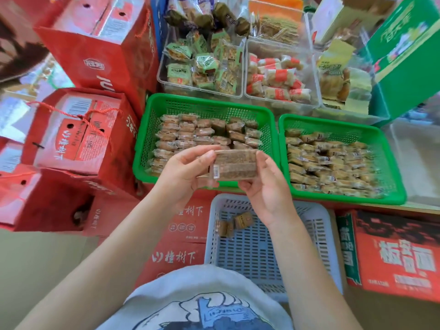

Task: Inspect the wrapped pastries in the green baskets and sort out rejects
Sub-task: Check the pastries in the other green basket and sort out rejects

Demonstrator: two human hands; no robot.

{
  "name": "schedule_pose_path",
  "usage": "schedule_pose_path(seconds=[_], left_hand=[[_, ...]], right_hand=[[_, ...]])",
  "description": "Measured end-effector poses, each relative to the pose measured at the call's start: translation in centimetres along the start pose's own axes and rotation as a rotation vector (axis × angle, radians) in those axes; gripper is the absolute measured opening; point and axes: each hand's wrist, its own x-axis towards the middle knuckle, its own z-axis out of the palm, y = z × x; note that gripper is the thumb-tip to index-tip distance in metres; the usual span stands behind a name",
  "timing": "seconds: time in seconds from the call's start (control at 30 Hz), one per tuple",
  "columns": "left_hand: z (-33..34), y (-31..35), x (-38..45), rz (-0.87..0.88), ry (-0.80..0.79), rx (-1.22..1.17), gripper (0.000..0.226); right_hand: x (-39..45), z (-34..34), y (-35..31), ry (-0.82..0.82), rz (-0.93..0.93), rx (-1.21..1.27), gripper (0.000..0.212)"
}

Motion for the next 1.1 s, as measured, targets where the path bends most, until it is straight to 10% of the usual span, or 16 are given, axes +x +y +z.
schedule_pose_path(seconds=[0.3, 0.57, 0.77, 1.1], left_hand=[[-0.6, -0.3, -2.8, 0.014, -0.021, 0.154, 0.025], [0.4, -1.6, -4.4, -0.146, 0.157, -0.055, 0.022], [0.8, -2.9, -4.6, -0.377, 0.325, -0.231, 0.018], [-0.4, -3.1, -4.1, -0.414, 0.308, -0.149, 0.017]], right_hand=[[-3.3, -0.4, 1.0, 0.285, -0.21, -0.471, 0.024], [-4.7, 0.6, 0.5, 0.288, -0.024, 0.121, 0.02], [-6.0, 1.6, 1.4, 0.353, -0.437, -0.77, 0.022], [-5.6, 1.8, 2.6, 0.238, -0.796, -1.134, 0.021]])
